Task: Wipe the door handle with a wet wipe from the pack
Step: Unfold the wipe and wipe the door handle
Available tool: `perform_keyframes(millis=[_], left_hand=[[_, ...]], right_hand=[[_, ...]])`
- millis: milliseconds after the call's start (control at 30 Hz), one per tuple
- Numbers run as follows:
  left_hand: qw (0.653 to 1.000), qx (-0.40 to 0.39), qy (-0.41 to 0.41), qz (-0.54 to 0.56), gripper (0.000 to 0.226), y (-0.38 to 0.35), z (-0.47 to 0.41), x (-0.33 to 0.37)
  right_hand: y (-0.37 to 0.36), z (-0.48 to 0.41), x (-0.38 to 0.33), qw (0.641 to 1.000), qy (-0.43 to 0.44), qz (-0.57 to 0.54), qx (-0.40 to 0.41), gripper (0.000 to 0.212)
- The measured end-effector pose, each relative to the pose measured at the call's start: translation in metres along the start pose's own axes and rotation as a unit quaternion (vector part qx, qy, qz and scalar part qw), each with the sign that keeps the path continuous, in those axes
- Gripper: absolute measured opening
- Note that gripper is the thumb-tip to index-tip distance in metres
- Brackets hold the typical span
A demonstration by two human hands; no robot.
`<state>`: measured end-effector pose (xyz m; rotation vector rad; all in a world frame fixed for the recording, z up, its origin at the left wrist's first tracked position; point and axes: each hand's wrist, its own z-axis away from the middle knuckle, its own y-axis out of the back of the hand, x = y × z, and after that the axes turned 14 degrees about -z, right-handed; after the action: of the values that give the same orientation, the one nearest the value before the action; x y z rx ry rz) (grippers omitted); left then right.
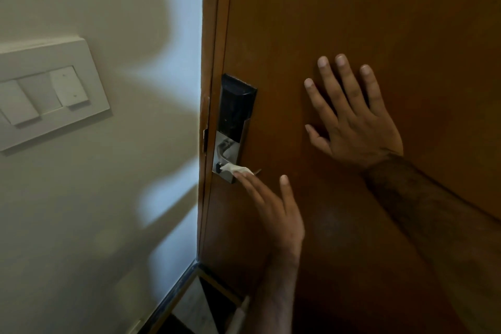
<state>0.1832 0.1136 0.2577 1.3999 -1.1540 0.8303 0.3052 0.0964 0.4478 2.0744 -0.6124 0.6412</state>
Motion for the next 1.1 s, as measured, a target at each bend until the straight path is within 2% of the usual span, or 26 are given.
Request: perform_keyframes(millis=[200,300,367,433,600,700,833,1000,1100], left_hand=[[0.995,0.038,0.063,0.071,0.082,0.019,-0.066,-0.002],[0.998,0.021,0.051,0.018,0.087,0.009,-0.029,0.011],[1.000,-0.007,0.008,0.019,0.087,0.004,0.004,0.009],[0.999,-0.027,-0.009,0.020,0.088,0.008,0.001,0.000],[0.998,0.004,0.043,0.038,0.084,0.024,-0.054,0.002],[0.999,-0.001,0.040,0.005,0.086,0.017,-0.025,0.009],[0.999,-0.044,-0.006,0.029,0.087,0.015,0.001,0.004],[0.997,0.006,0.072,0.031,0.087,0.021,-0.049,0.008],[0.998,0.006,0.057,0.019,0.090,0.010,-0.014,0.019]], right_hand=[[-0.001,0.000,0.000,1.000,0.001,0.011,0.004,0.082],[-0.001,0.000,0.000,1.000,0.001,0.010,0.000,0.083],[0.000,0.000,0.000,1.000,0.001,0.012,0.001,0.082],[0.000,0.000,0.000,1.000,0.000,0.011,0.001,0.082],[0.001,-0.001,-0.001,1.000,-0.003,0.012,-0.004,0.083],[0.001,-0.001,-0.001,1.000,-0.003,0.015,-0.003,0.083],[0.000,-0.001,0.000,1.000,-0.005,0.013,-0.001,0.083],[0.002,-0.001,-0.001,1.000,-0.007,0.011,-0.013,0.083],[0.004,-0.002,-0.001,1.000,-0.006,0.001,-0.016,0.084]])
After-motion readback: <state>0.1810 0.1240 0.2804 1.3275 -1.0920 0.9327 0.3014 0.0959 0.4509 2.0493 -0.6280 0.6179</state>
